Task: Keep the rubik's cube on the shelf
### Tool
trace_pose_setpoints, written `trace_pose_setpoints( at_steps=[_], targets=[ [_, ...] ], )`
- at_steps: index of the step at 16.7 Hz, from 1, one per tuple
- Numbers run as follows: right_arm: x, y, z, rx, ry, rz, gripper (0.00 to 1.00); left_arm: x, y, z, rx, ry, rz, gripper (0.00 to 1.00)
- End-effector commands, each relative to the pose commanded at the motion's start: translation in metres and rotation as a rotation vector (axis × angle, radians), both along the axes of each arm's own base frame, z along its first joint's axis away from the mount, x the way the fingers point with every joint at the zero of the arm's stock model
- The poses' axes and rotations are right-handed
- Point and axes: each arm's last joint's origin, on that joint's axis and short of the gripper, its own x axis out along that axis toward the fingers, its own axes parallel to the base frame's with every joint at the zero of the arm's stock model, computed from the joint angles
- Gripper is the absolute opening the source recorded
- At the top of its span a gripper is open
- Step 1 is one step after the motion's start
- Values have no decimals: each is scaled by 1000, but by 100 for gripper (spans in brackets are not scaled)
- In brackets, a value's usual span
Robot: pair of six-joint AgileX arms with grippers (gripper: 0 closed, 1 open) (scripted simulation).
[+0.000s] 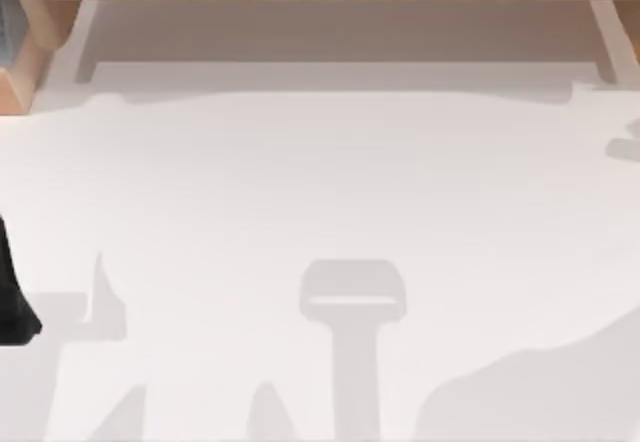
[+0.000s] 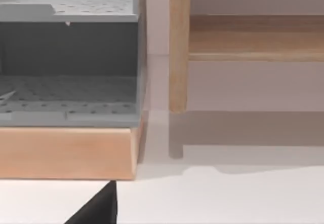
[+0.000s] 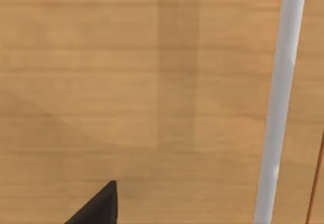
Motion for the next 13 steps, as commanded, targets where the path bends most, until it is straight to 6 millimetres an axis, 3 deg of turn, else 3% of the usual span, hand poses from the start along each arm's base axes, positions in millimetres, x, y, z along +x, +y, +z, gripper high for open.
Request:
trace_pose_setpoints(
  at_steps=[12, 13],
  targets=[
    [0, 0, 0, 0, 0, 0, 2, 0, 0, 0, 0, 0, 0, 100],
    [0, 0, 0, 0, 0, 0, 0, 0, 0, 0, 0, 0, 0, 100]
  ],
)
